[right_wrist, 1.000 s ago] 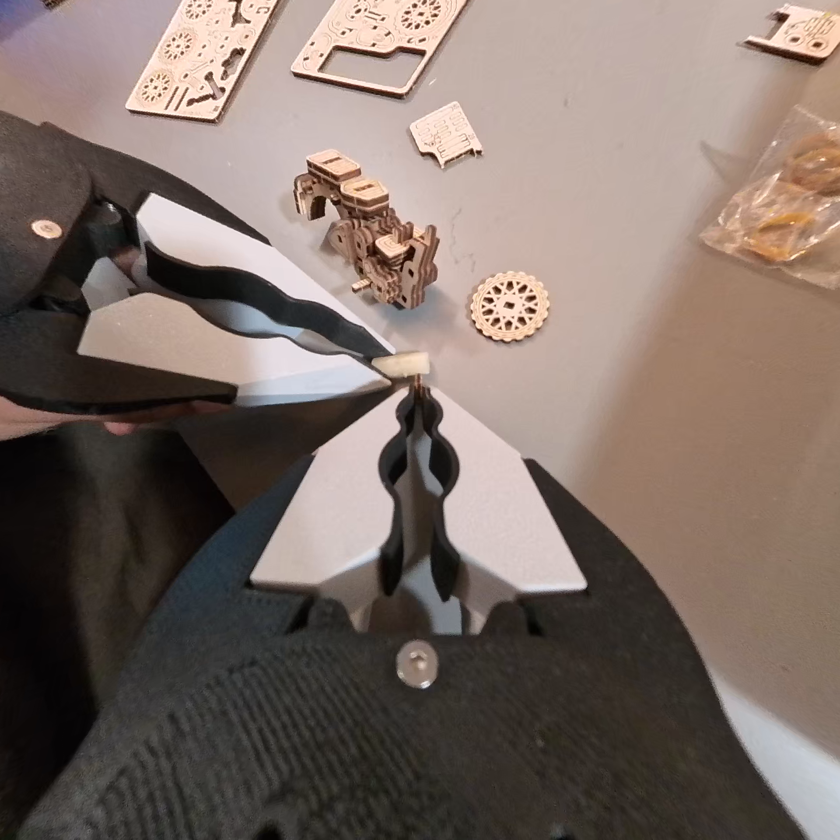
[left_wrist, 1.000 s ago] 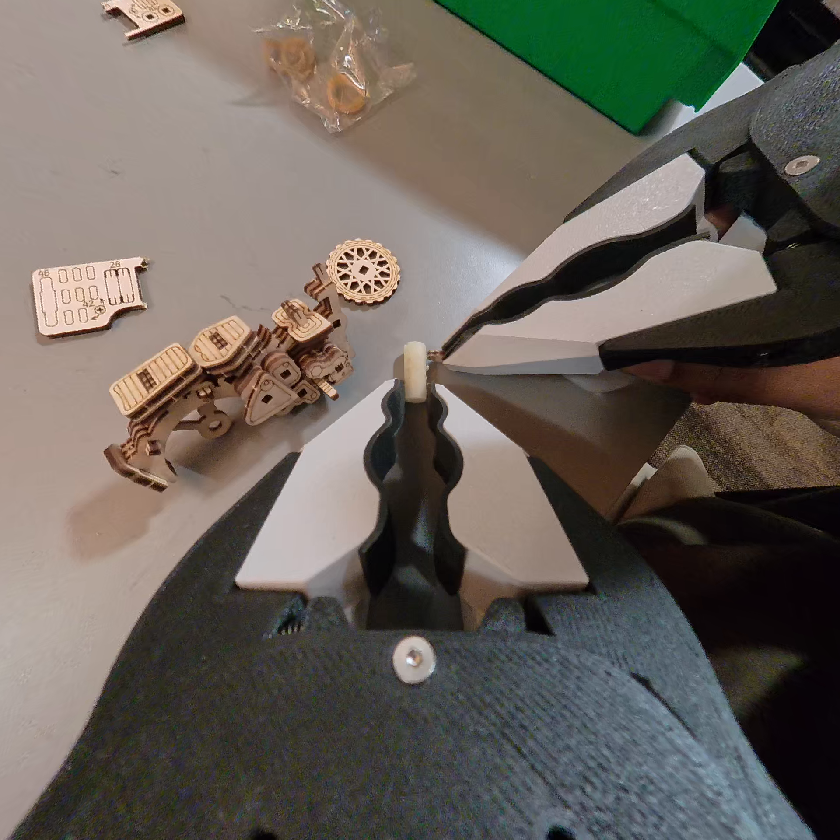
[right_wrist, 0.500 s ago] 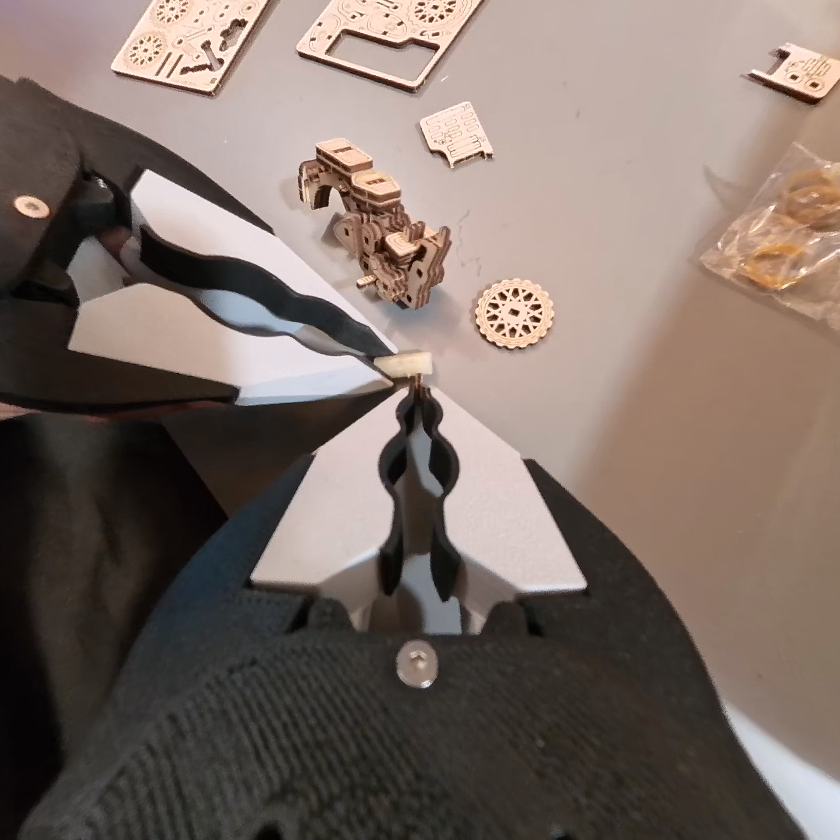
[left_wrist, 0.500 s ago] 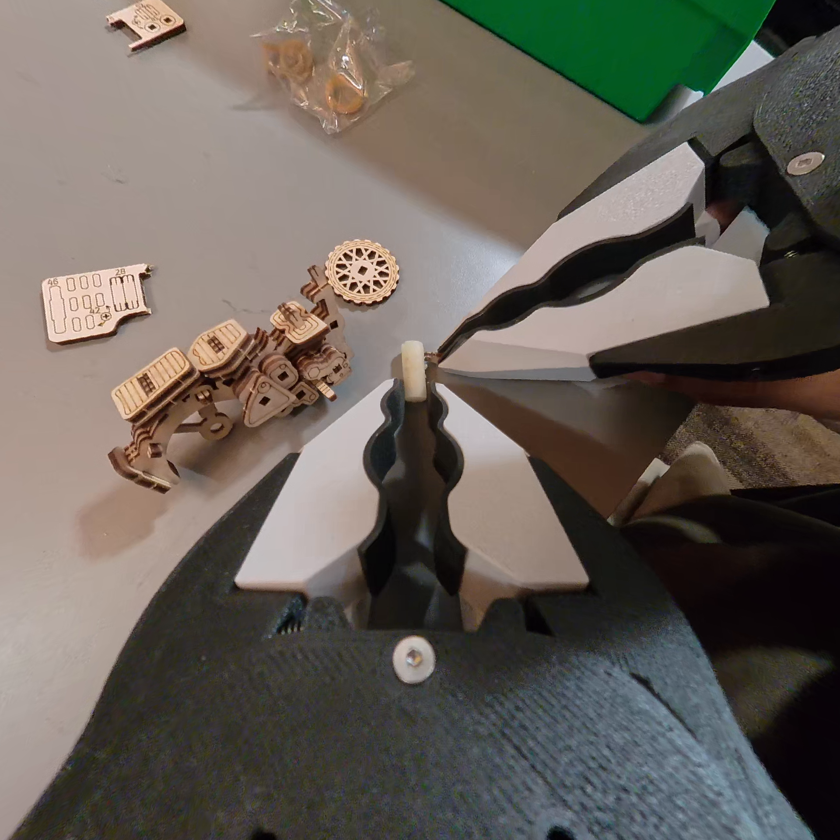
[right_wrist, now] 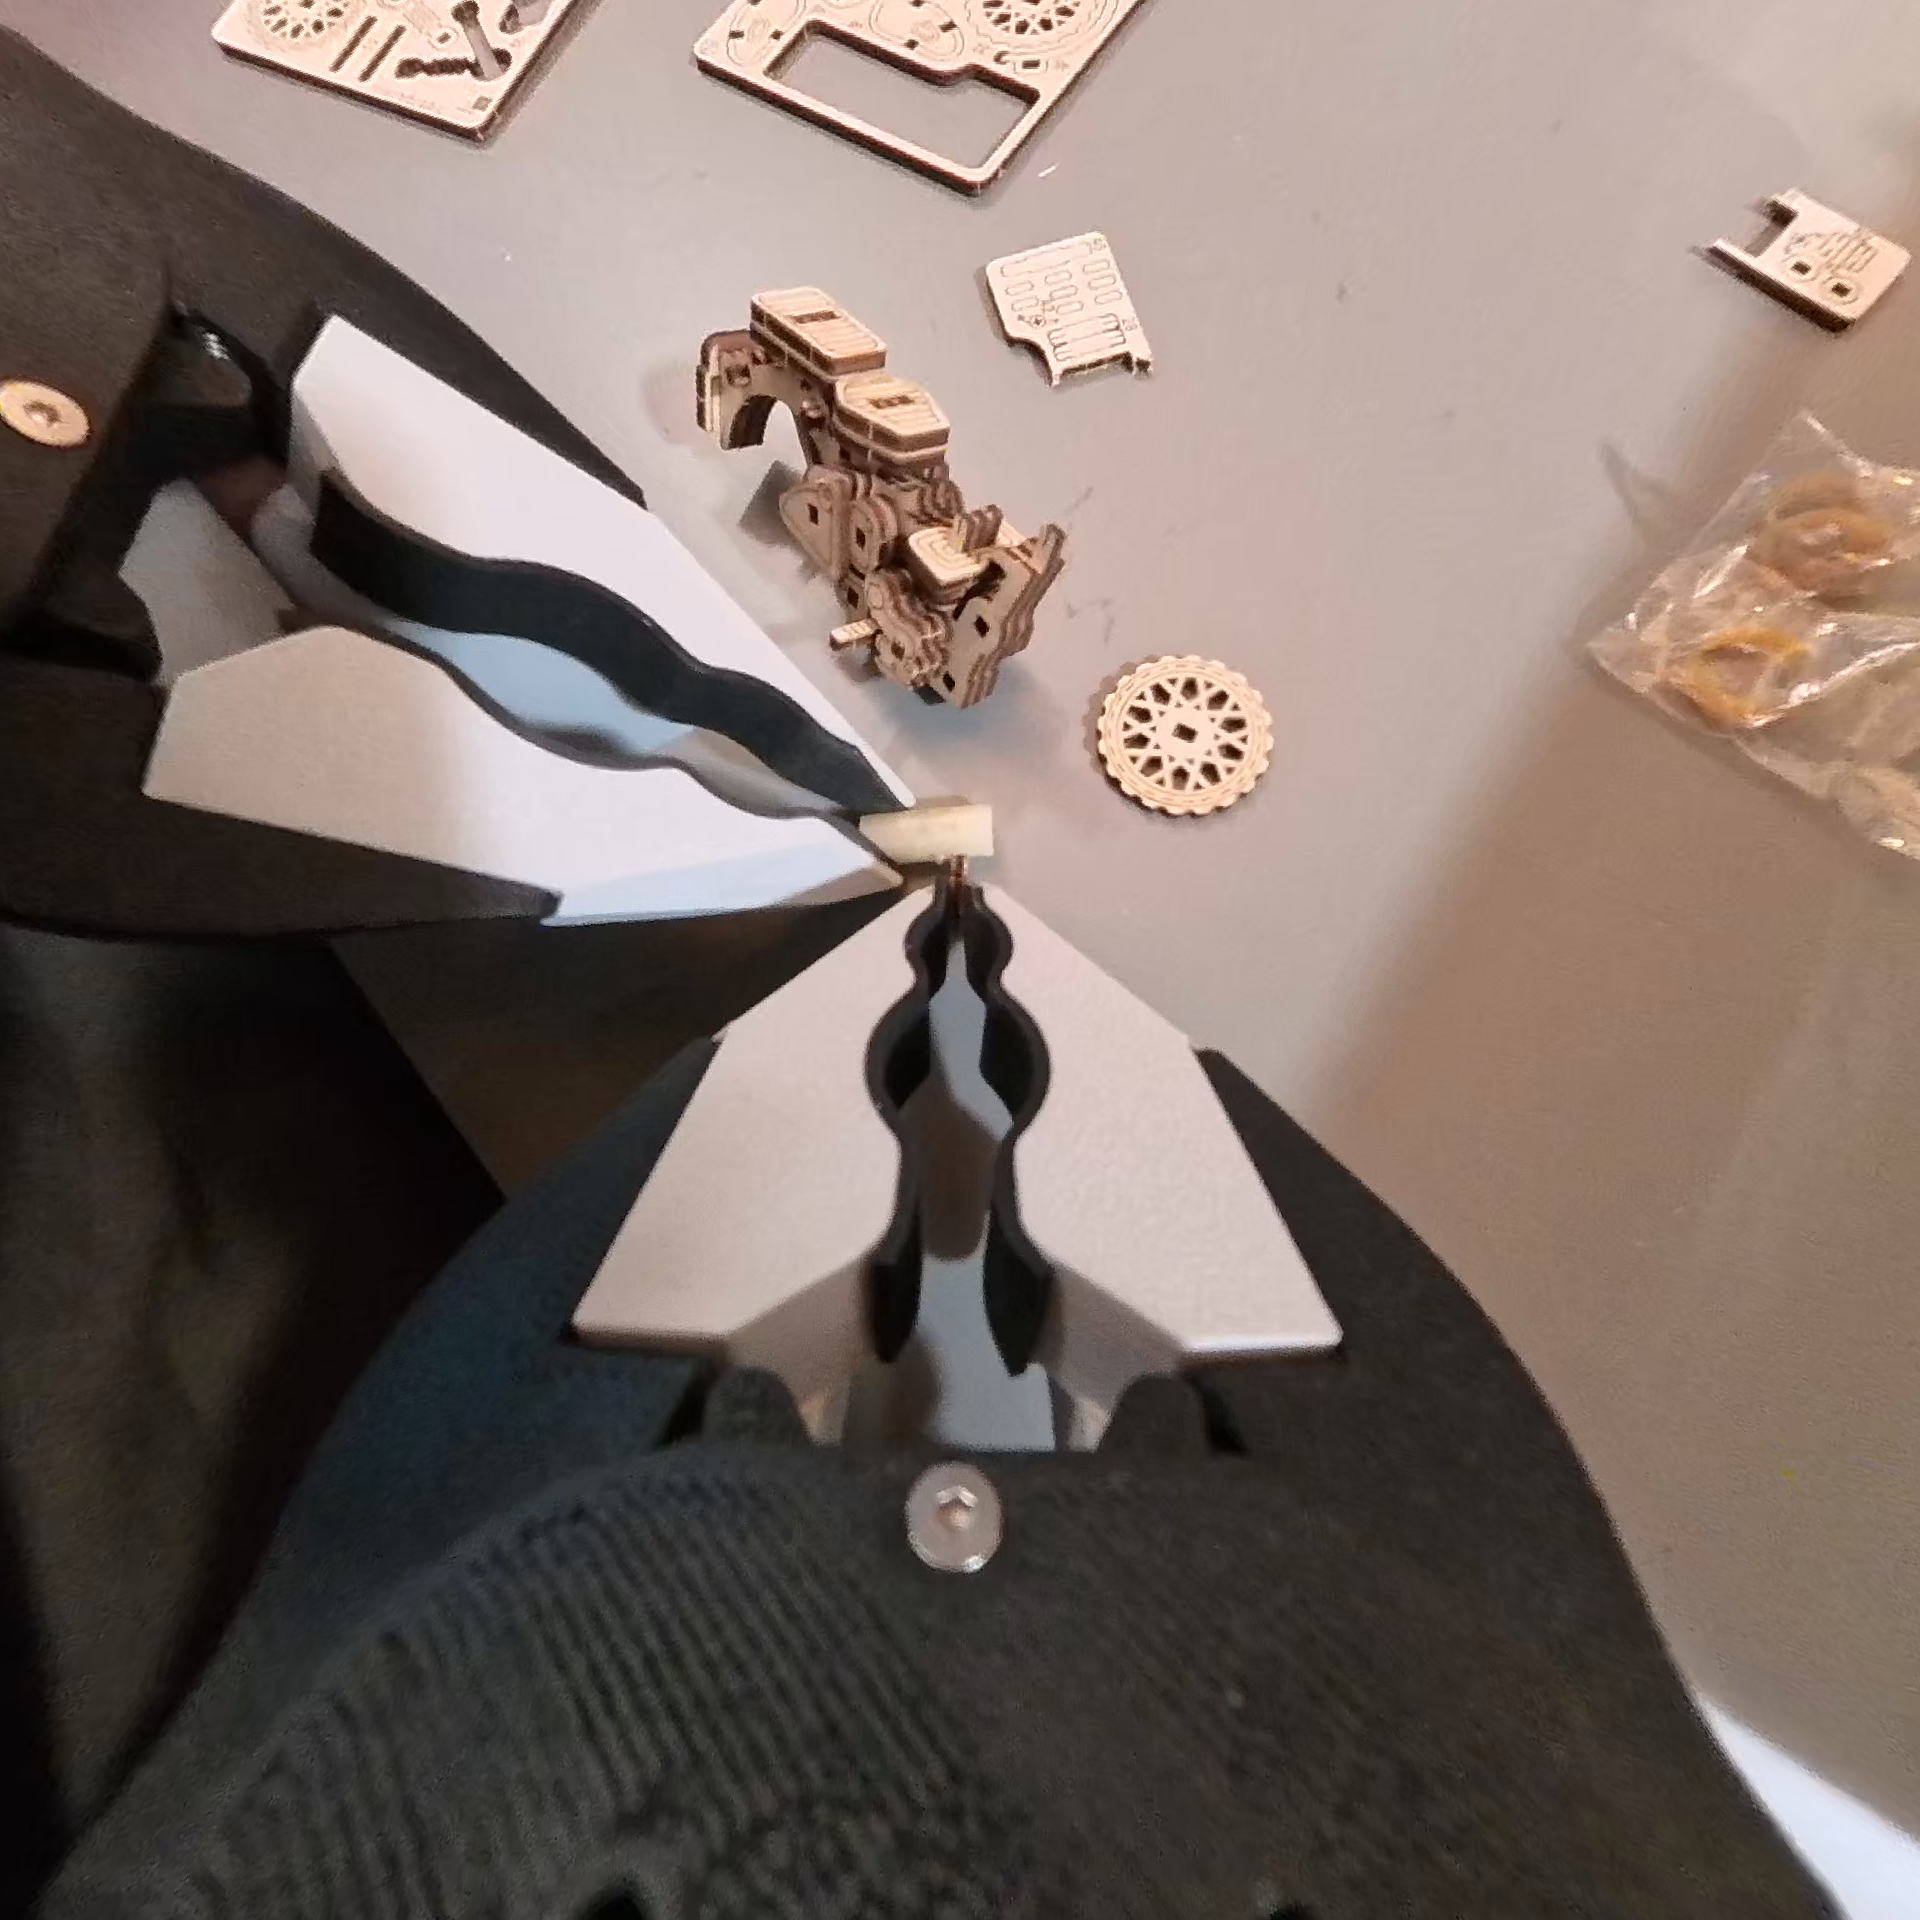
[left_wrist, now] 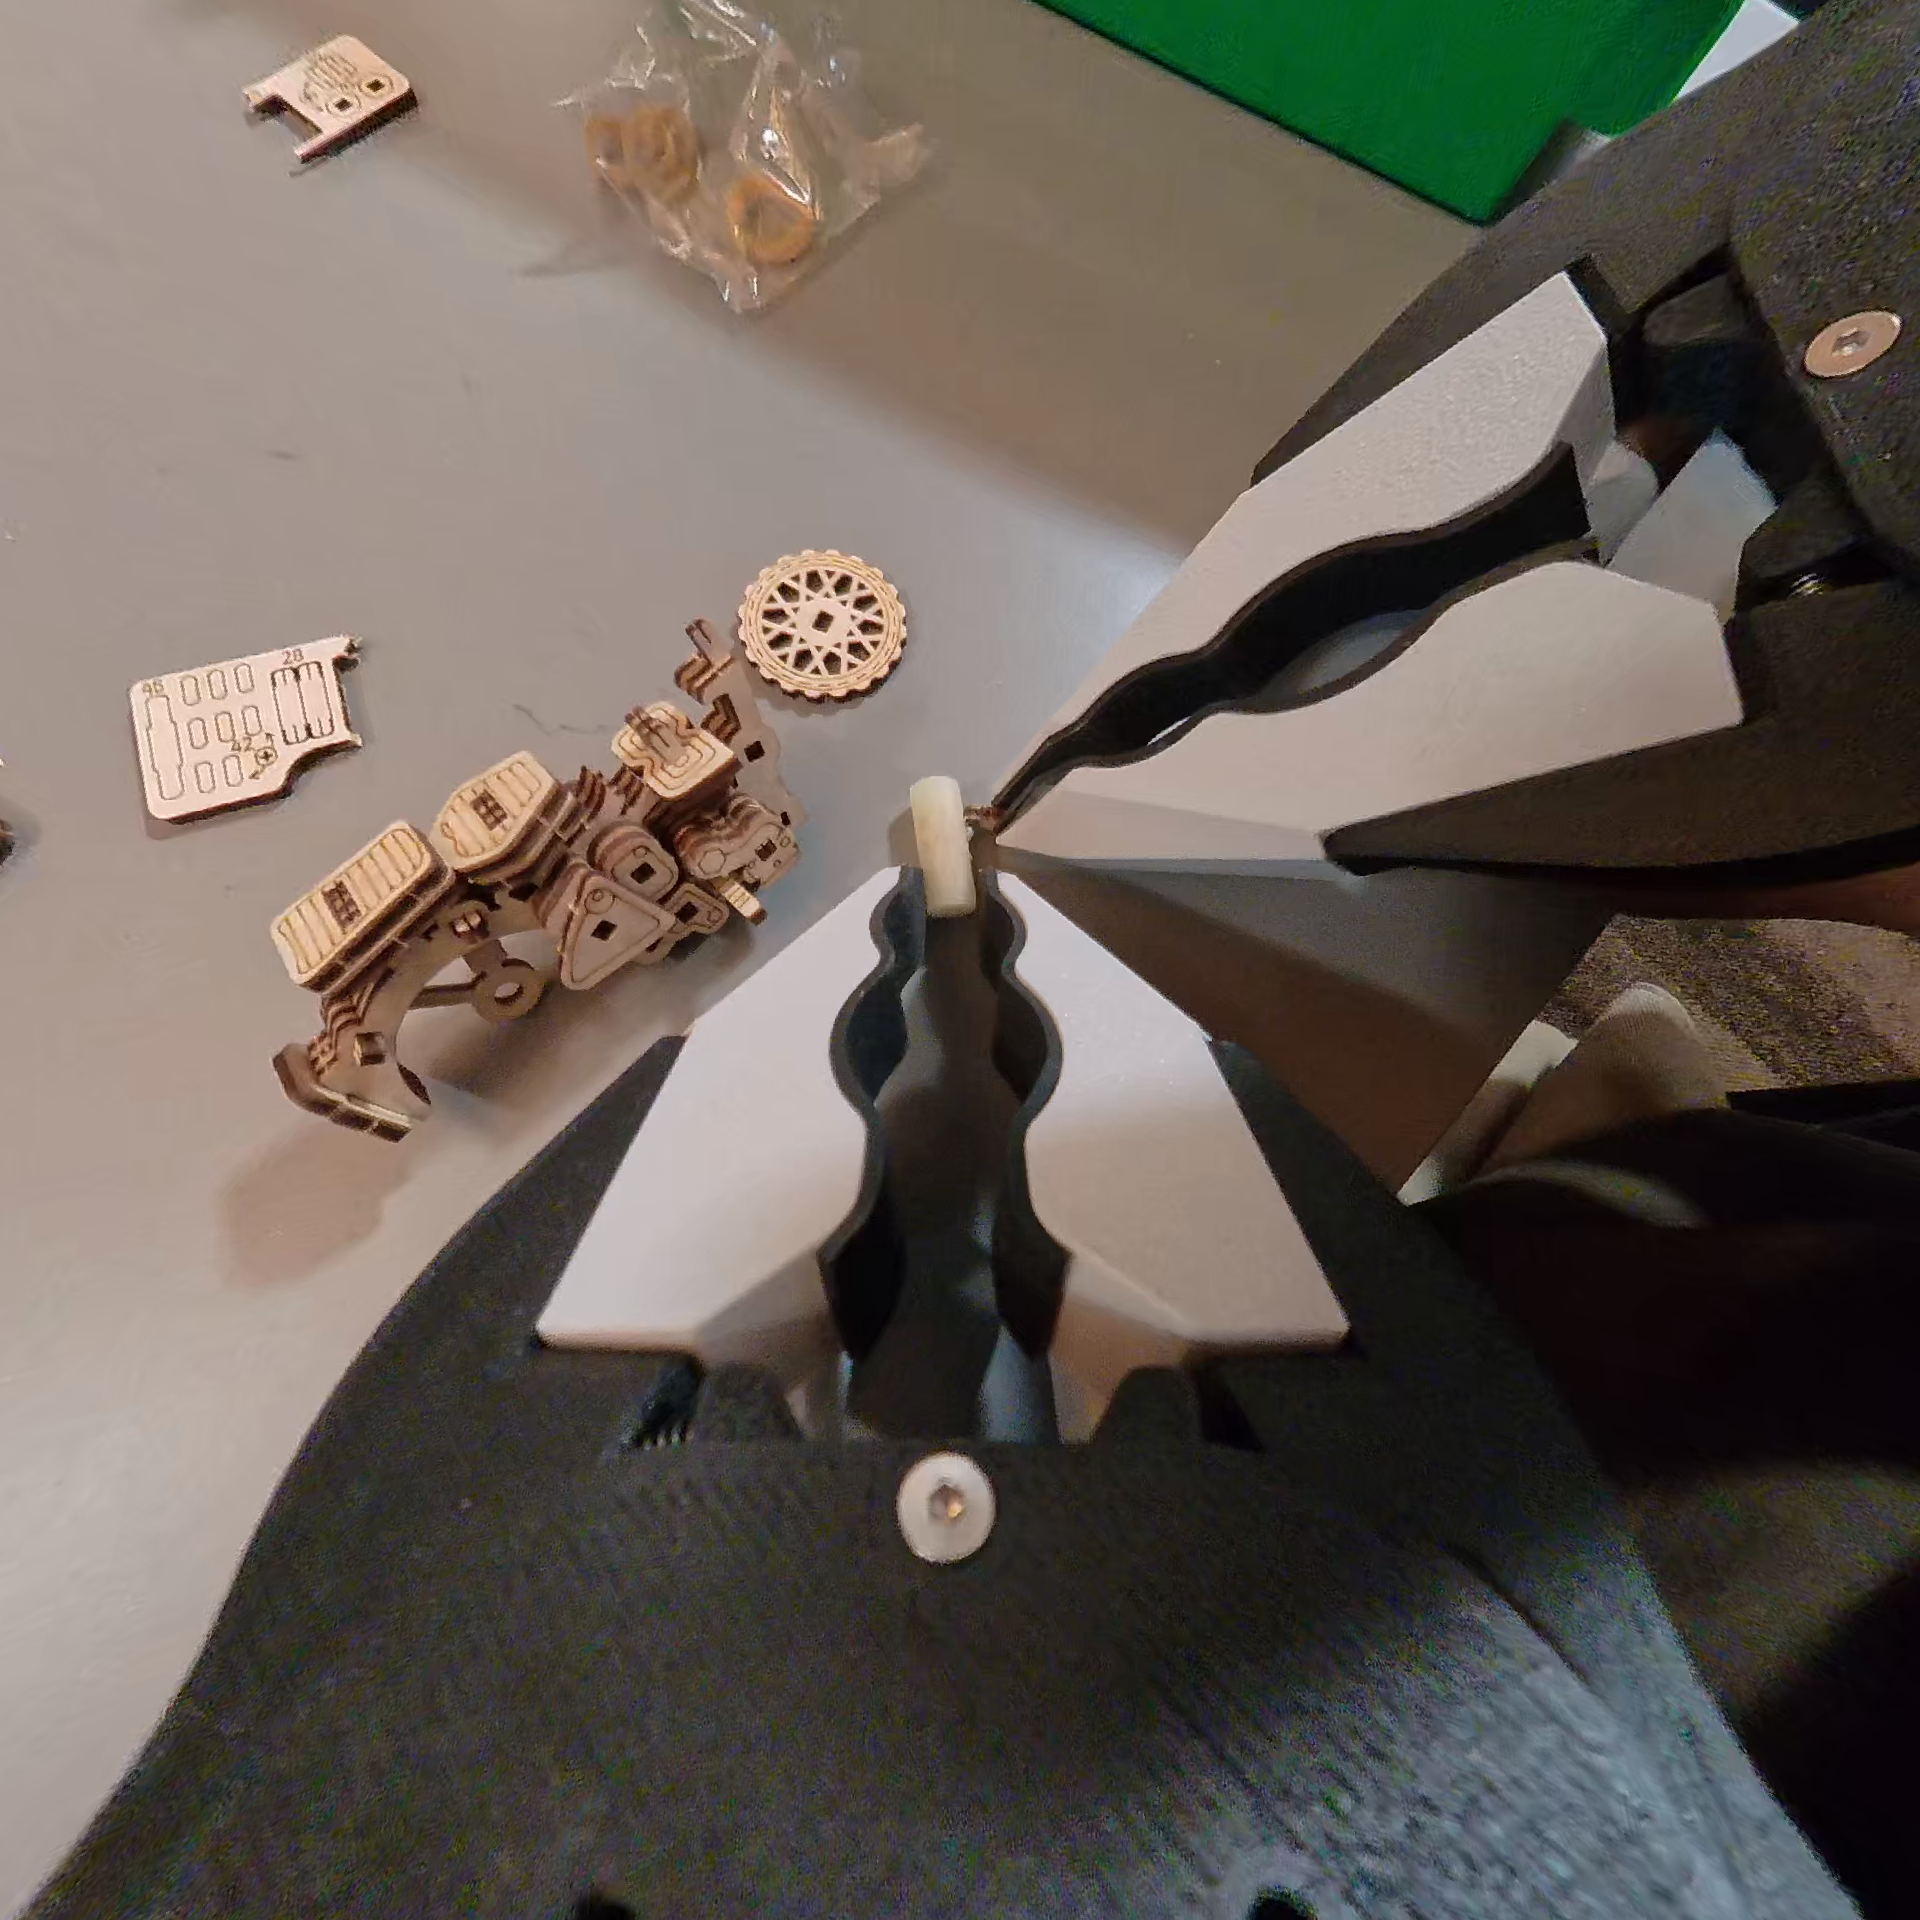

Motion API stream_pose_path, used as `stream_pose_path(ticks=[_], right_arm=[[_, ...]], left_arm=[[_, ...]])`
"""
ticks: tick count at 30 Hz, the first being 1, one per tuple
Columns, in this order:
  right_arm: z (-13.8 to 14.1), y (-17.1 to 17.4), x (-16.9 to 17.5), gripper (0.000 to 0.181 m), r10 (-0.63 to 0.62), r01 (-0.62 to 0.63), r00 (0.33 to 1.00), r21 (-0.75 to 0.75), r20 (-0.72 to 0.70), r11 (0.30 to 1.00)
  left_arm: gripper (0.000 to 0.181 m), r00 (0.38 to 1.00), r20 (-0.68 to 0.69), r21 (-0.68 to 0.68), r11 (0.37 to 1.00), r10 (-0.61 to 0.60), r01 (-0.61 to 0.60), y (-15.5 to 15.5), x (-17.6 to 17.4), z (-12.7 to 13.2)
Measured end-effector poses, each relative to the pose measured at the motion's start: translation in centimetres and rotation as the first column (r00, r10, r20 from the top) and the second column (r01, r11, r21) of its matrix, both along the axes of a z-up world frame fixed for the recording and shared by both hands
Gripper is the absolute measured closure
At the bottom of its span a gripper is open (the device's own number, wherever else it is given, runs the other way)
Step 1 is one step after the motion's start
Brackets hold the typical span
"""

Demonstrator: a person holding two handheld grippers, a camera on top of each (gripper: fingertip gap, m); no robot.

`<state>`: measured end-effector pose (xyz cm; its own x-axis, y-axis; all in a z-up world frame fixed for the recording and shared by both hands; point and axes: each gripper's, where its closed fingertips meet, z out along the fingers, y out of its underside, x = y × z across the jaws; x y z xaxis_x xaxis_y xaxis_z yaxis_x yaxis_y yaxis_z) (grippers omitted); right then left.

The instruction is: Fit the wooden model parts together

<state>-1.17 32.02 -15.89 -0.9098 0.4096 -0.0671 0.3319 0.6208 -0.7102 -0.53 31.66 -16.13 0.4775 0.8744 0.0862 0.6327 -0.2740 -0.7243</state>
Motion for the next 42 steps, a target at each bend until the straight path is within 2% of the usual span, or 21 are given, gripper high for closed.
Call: stream_pose_path(ticks=[42], right_arm=[[0.03, -0.24, 0.24, 0.181, 0.129, -0.126, 0.988, 0.037, -0.086, 0.991]], left_arm=[[0.17, 1.0, 0.006, 0.006, 1.0, -0.012, 0.011, 0.0, -0.02, 0.05]])
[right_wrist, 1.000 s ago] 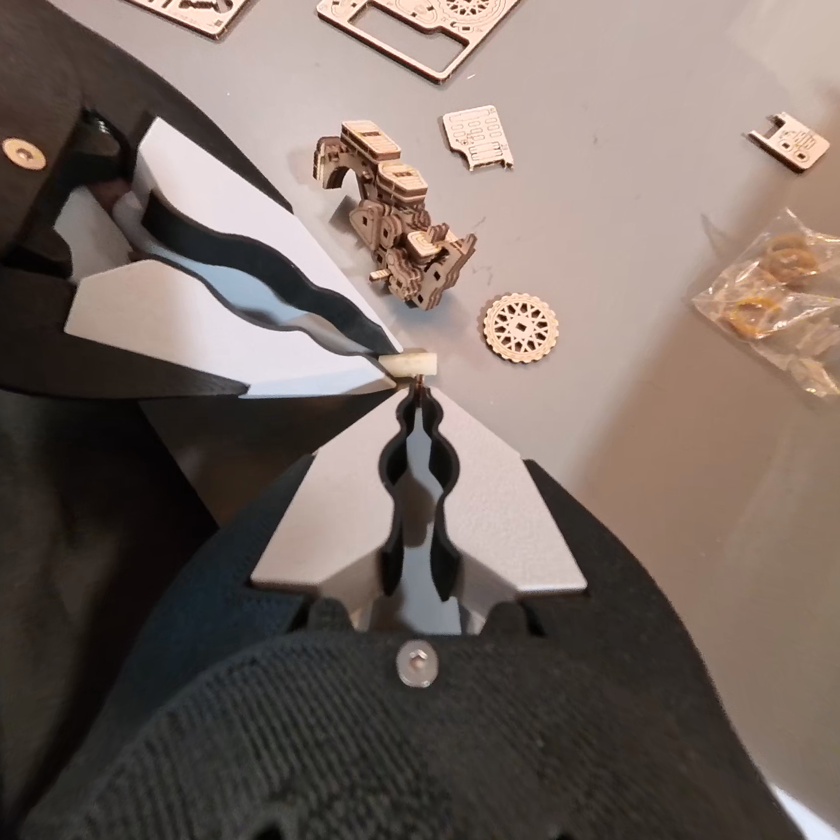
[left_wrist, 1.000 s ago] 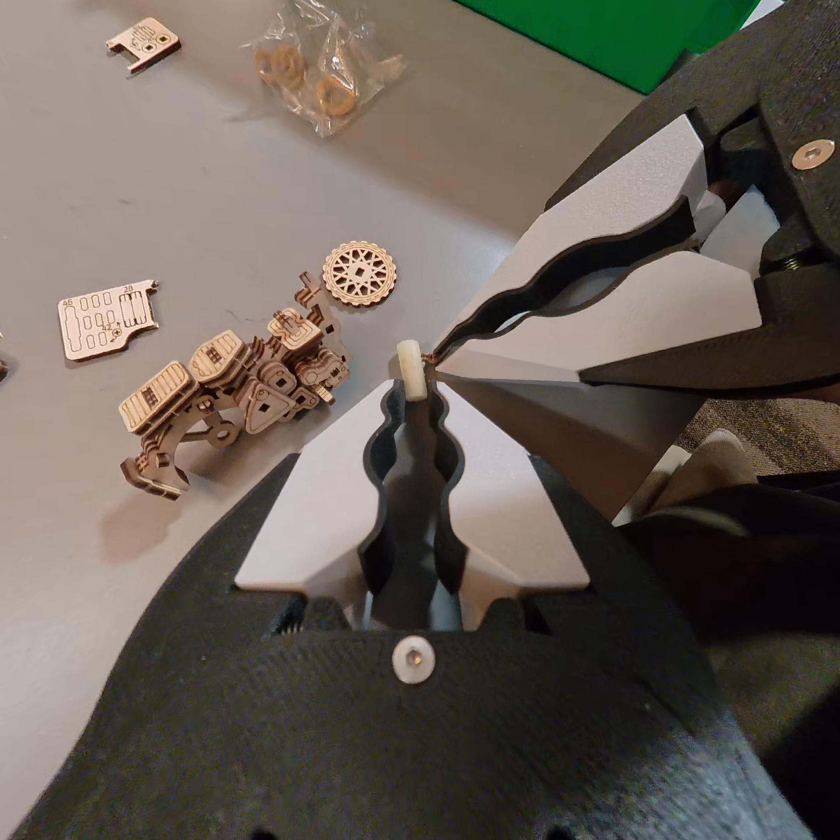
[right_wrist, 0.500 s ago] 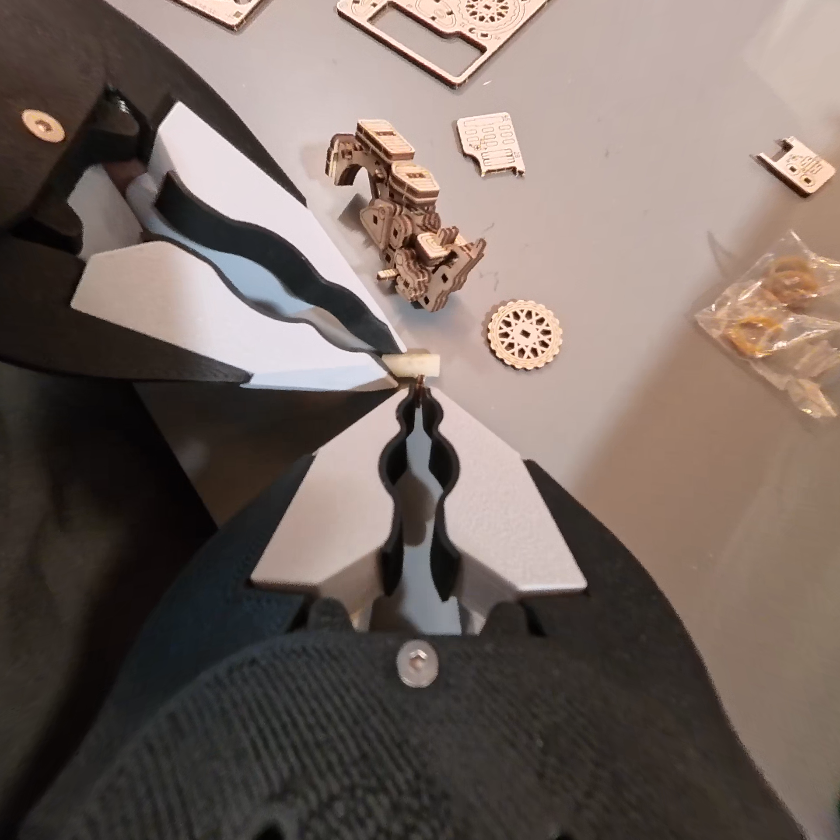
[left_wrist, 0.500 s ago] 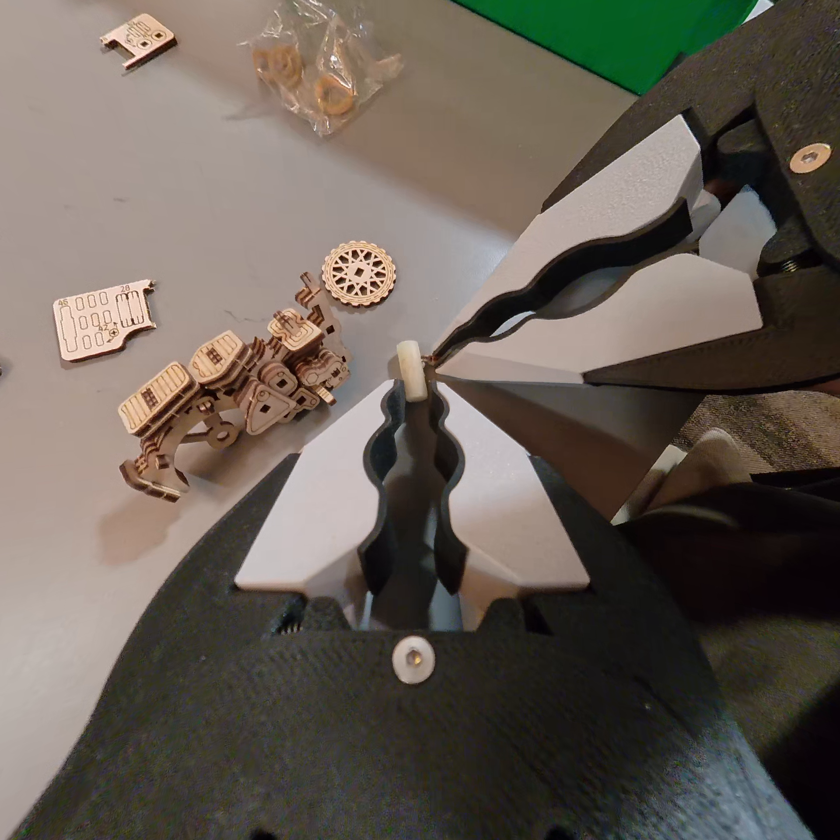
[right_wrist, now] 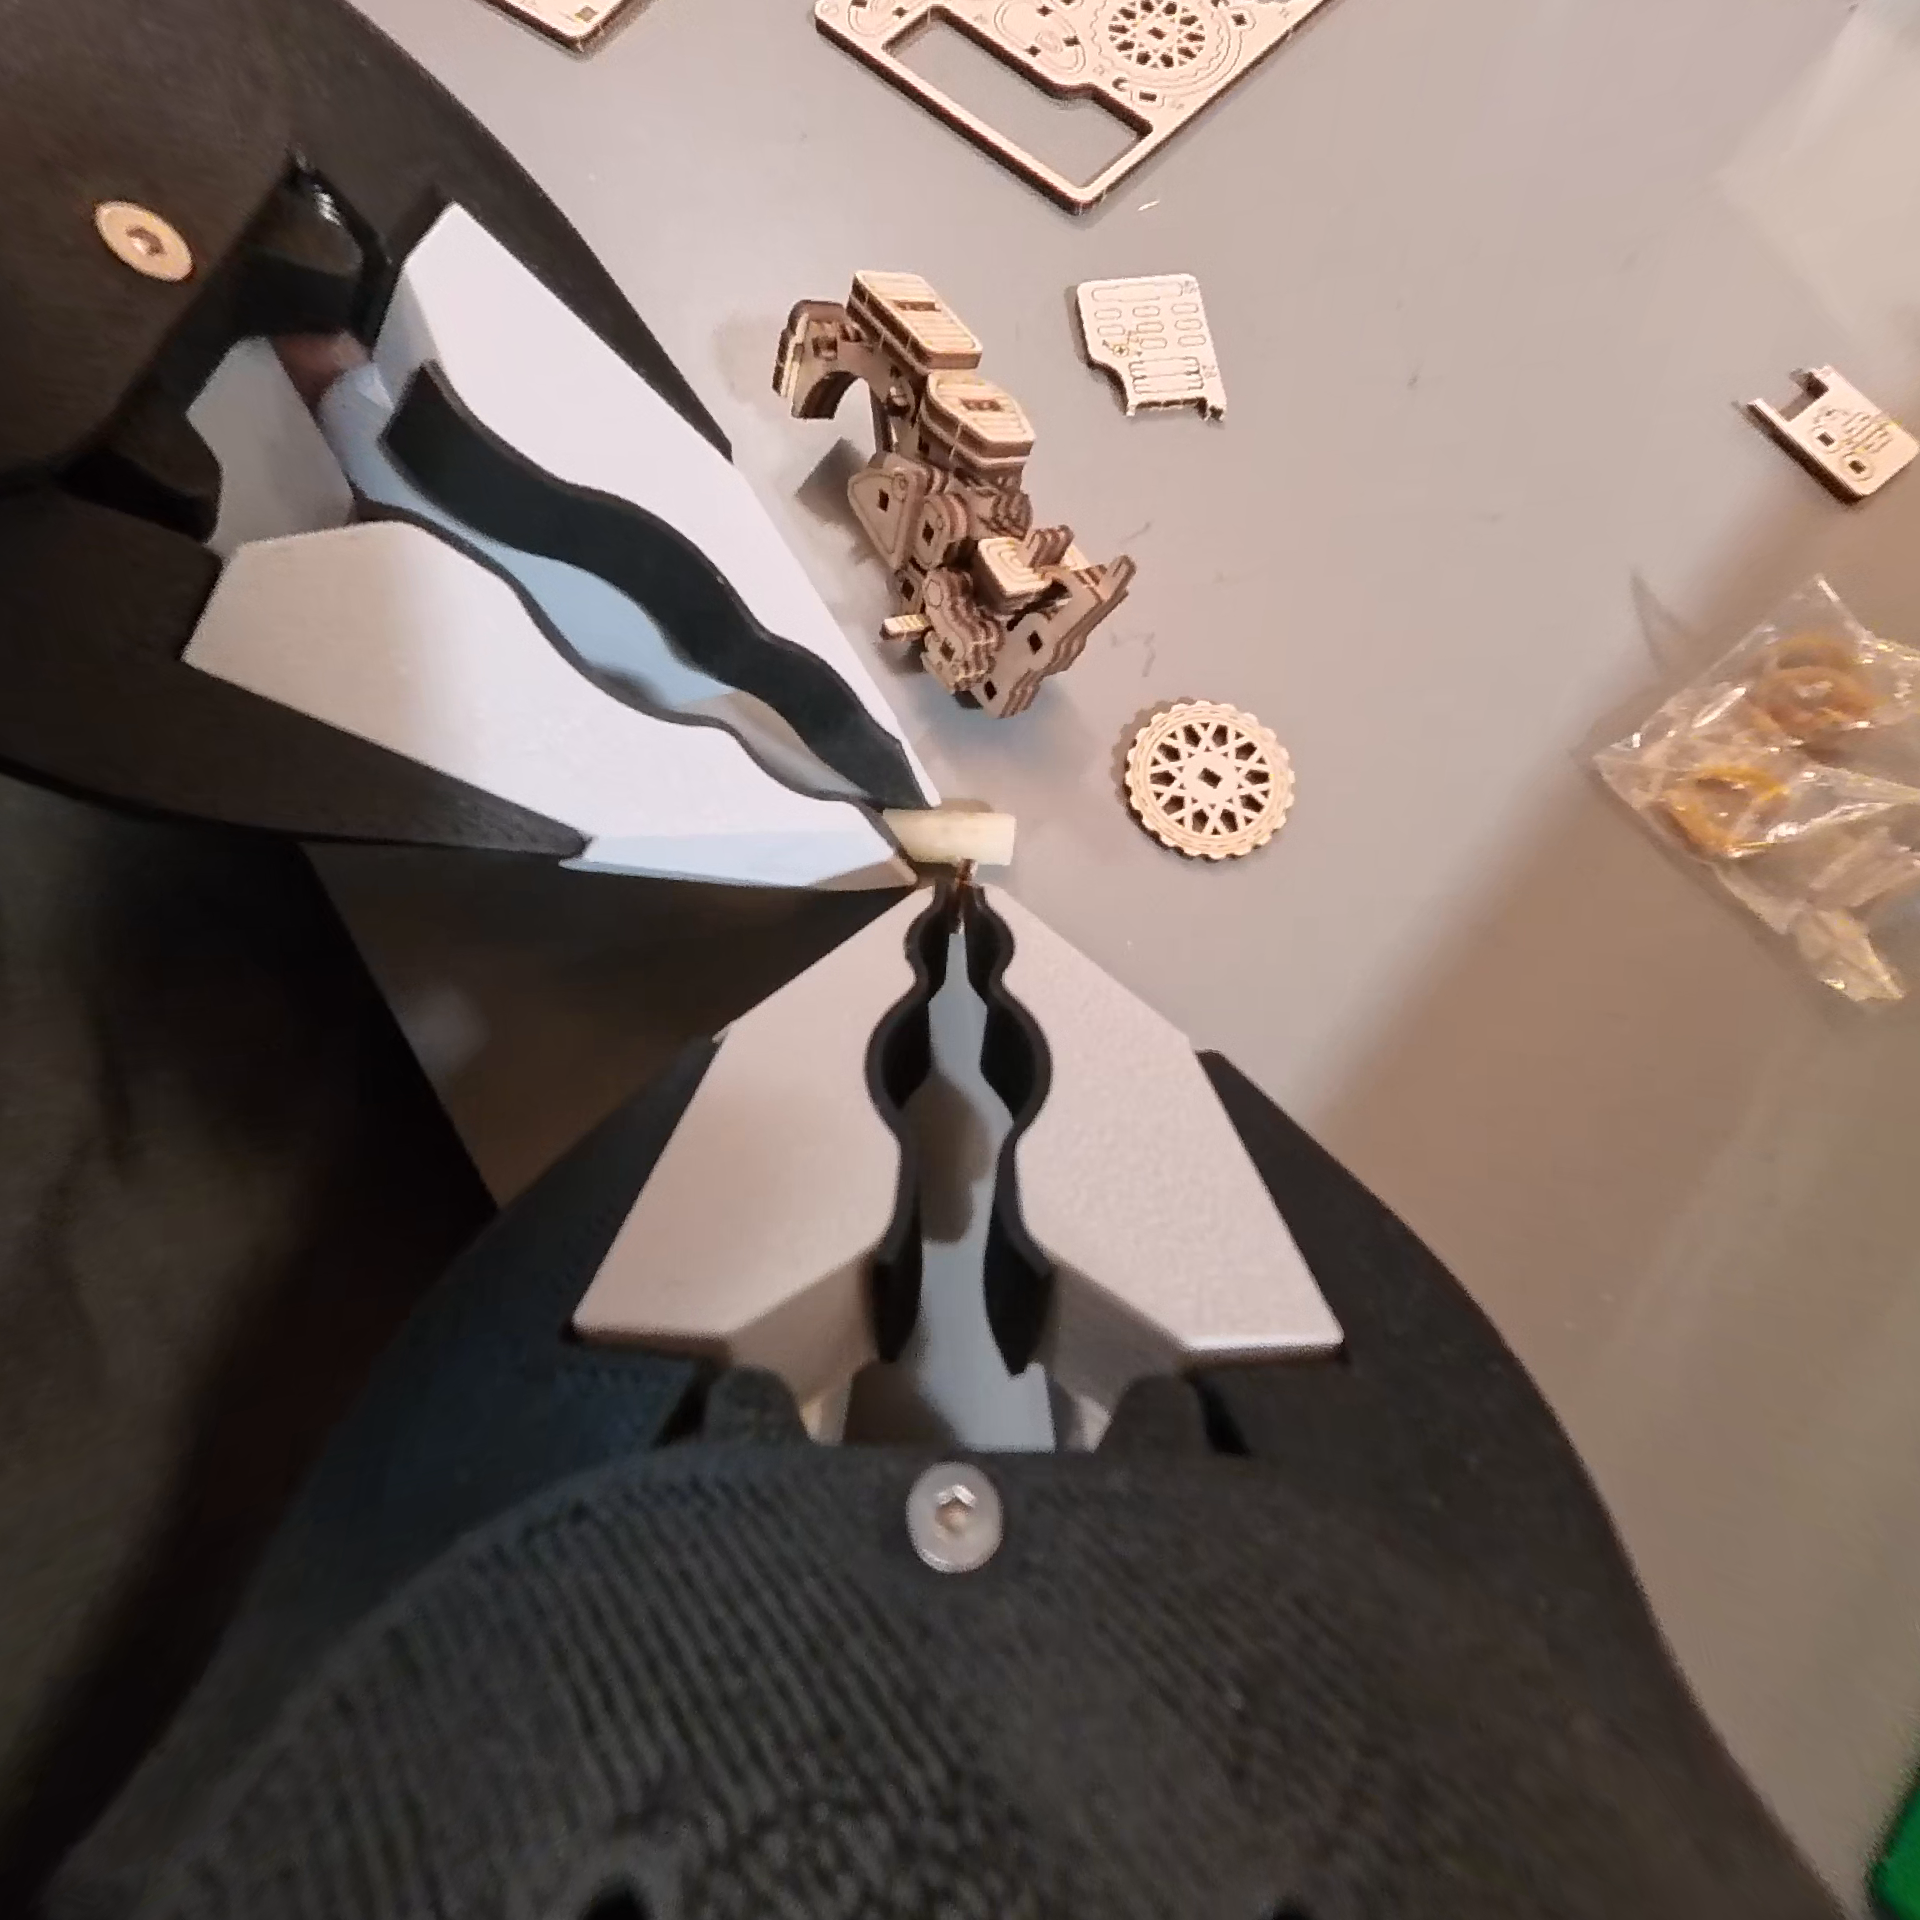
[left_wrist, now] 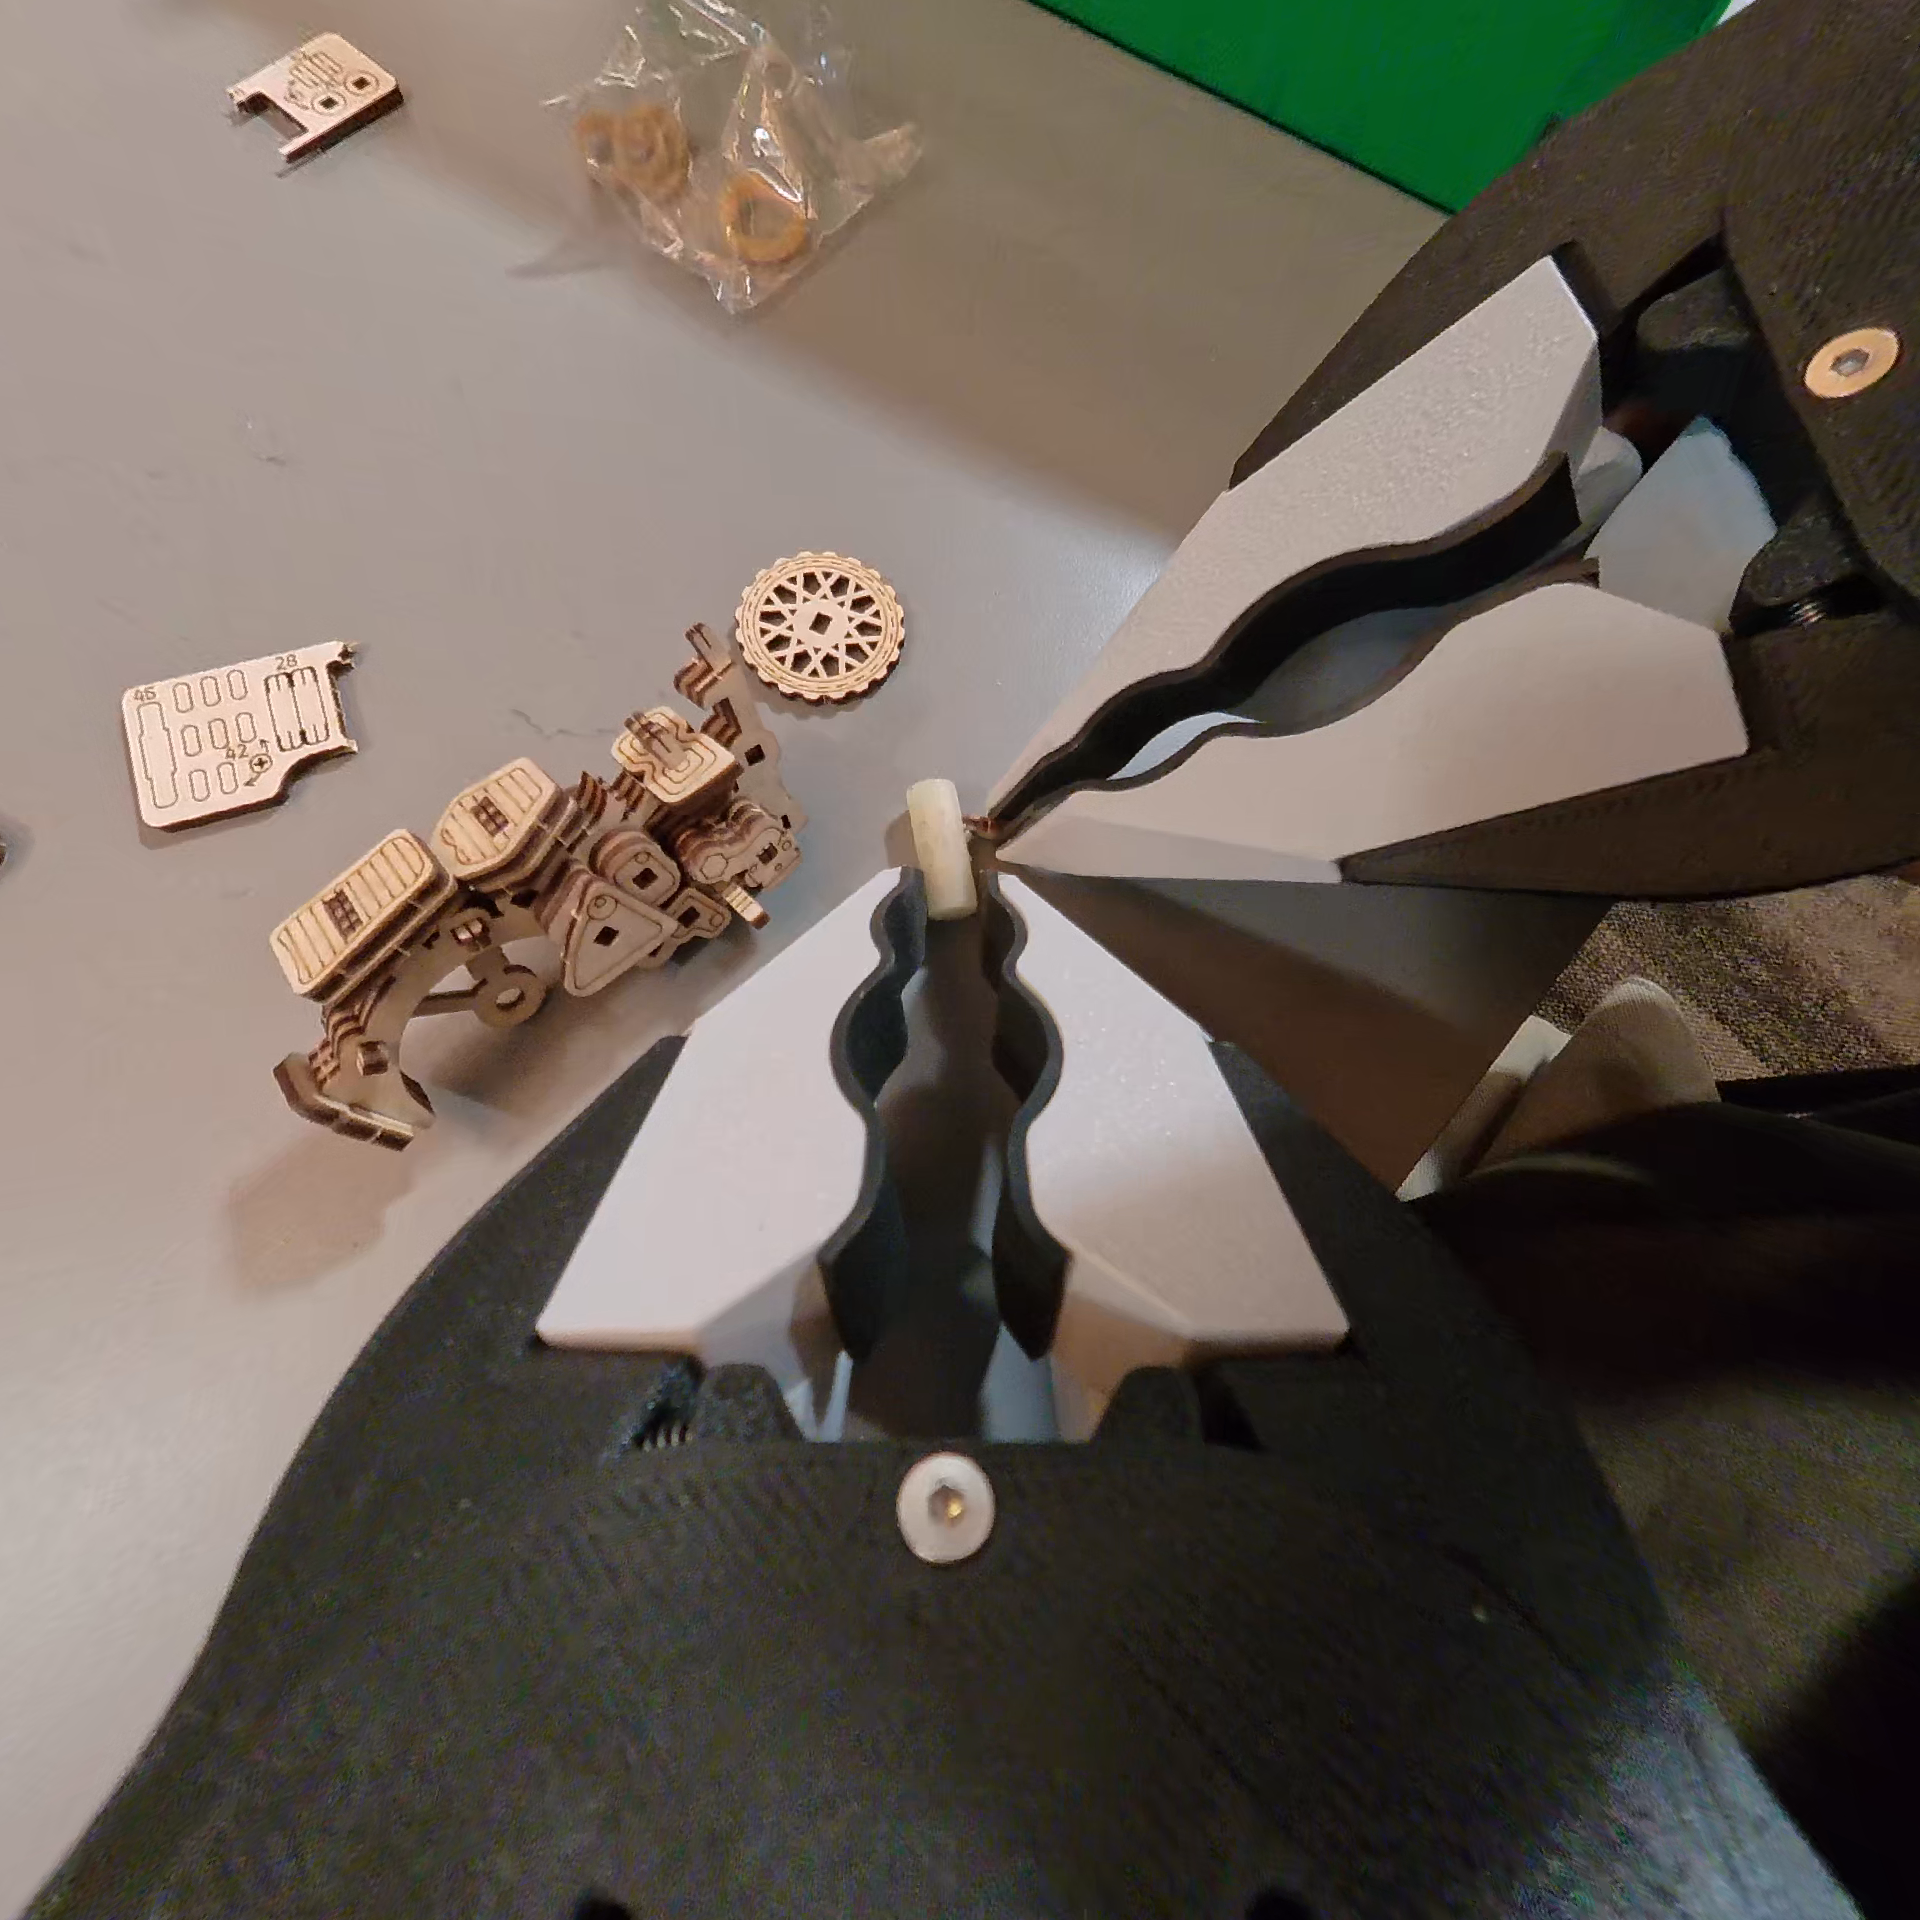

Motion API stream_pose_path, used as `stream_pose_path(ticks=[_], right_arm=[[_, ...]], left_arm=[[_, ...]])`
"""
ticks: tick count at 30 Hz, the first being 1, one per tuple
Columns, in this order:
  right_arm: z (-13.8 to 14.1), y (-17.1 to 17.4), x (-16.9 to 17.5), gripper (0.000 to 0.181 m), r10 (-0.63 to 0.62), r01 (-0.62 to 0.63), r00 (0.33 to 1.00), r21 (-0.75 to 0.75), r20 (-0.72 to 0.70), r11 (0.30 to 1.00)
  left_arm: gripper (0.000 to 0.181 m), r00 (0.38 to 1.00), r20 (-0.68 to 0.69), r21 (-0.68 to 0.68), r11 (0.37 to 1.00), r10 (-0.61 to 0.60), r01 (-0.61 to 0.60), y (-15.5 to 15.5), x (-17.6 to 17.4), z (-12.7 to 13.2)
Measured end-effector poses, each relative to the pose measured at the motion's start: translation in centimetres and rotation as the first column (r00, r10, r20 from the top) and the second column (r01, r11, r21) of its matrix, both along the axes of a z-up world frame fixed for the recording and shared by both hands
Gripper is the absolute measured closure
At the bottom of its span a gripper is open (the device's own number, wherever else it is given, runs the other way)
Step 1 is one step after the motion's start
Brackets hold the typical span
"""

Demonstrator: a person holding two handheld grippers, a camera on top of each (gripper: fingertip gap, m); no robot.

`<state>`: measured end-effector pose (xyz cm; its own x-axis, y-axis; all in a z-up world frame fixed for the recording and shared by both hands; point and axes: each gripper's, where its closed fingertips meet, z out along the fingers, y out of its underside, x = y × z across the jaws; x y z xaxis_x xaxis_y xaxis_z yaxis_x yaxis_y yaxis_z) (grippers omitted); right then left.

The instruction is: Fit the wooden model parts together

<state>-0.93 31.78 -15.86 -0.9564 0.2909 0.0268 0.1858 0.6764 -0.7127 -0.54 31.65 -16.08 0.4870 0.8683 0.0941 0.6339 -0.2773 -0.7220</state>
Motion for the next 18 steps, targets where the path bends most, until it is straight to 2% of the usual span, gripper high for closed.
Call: stream_pose_path(ticks=[18], right_arm=[[0.0, 0.01, 0.15, 0.18, 0.088, -0.088, 0.996, -0.006, -0.01, 0.996]], left_arm=[[0.171, 1.0, -0.003, -0.008, 1.0, -0.004, 0.004, 0.02, -0.01, -0.02]])
